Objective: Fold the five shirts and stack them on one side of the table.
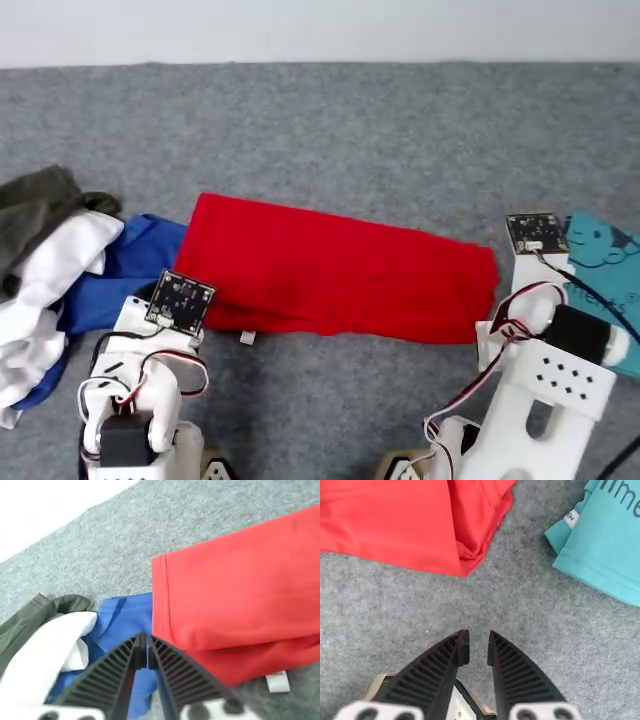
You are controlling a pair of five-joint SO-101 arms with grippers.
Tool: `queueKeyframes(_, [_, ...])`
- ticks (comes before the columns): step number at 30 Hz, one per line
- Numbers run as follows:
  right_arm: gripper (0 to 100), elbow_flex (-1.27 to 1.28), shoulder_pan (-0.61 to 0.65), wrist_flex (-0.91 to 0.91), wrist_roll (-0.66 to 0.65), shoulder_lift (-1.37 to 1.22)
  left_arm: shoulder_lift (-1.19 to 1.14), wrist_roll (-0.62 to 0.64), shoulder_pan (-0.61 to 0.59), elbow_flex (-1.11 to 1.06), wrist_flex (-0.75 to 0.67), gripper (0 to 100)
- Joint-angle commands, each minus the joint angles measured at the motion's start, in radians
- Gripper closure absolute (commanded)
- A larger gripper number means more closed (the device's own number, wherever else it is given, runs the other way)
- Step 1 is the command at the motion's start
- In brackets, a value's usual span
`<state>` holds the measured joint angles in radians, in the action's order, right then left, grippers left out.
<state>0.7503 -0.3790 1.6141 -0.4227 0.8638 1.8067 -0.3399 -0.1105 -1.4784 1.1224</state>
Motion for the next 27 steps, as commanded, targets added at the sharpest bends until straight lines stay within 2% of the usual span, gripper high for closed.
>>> queueKeyframes(1, [92.0,-0.058,-0.013,0.007,-0.011,0.019,-0.078,-0.018,-0.005,0.093,-0.026,98])
queueKeyframes(5, [92.0,-0.058,-0.013,0.007,-0.011,0.019,-0.341,-0.015,-0.051,0.222,-0.106,98])
queueKeyframes(8, [92.0,-0.058,-0.013,0.007,-0.011,0.019,-0.614,-0.018,-0.08,0.383,-0.104,98])
queueKeyframes(12, [92.0,-0.058,-0.013,0.008,-0.011,0.019,-0.982,-0.032,-0.161,0.638,-0.017,98])
queueKeyframes(18, [92.0,-0.058,-0.013,0.054,-0.011,0.019,-1.51,-0.133,-0.235,1.0,0.12,98])
queueKeyframes(27, [92.0,-0.058,-0.013,0.061,-0.011,0.019,-2.147,-0.164,-0.255,1.481,0.353,98])
